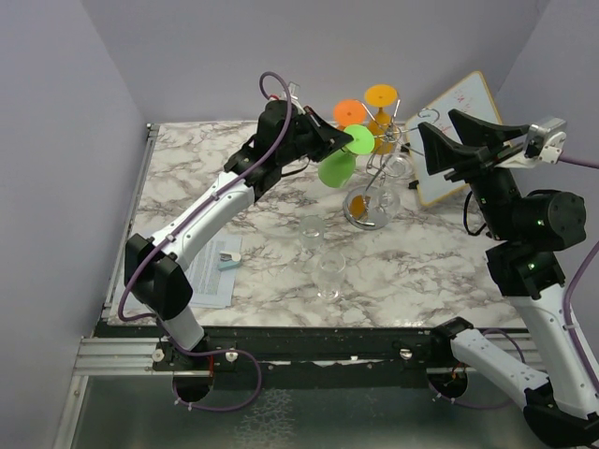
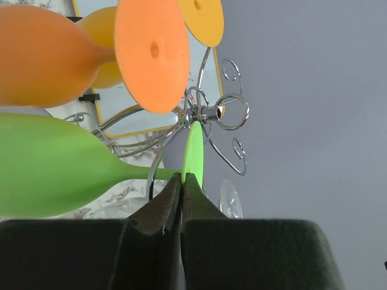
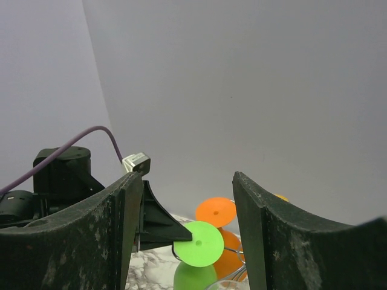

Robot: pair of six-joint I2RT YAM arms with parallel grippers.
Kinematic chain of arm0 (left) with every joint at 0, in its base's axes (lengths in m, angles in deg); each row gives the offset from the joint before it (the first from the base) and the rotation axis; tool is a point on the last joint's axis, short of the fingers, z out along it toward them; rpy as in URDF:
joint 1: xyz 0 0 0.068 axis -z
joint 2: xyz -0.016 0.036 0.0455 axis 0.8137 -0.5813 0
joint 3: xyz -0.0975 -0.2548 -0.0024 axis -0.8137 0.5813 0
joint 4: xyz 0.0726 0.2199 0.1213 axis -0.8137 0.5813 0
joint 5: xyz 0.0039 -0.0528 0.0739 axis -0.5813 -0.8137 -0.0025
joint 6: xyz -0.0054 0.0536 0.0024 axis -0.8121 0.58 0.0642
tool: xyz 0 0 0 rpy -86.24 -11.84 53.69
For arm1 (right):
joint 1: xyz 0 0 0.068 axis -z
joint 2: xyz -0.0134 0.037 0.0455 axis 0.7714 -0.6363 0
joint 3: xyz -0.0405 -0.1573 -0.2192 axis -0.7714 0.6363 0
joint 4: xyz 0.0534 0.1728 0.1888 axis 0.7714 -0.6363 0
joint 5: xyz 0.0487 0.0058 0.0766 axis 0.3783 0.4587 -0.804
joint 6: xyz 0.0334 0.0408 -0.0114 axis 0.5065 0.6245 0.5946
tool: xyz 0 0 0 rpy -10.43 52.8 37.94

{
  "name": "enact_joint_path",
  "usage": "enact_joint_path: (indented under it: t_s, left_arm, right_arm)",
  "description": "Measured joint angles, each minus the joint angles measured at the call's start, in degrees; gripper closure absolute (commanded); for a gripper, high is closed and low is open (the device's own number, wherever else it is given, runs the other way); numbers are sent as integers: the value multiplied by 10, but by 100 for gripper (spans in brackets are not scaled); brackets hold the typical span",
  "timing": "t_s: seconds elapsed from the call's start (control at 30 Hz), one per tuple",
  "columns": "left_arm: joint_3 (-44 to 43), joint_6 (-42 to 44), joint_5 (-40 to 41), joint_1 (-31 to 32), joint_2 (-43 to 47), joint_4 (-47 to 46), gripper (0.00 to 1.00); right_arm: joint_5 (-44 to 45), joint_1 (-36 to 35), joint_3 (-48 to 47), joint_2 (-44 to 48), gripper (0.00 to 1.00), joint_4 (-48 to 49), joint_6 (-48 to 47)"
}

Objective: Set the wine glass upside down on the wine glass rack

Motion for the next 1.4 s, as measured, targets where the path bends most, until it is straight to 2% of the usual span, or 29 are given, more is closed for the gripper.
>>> enact_joint_path:
  t_s: [0.4,0.83,1.1,1.27,1.4]
  left_arm:
    - [16,-33,-19,-12,1,-52,100]
    - [84,-32,-7,-22,60,-45,100]
    - [87,-33,-42,-22,63,-47,100]
    - [90,-33,-69,-22,63,-47,89]
    - [90,-30,-89,-22,63,-47,69]
  right_arm:
    - [1,0,2,8,34,-6,5]
    - [10,0,13,22,35,-31,19]
    - [19,0,25,24,36,-54,50]
    - [29,0,26,25,36,-65,62]
    - [45,0,30,27,36,-68,75]
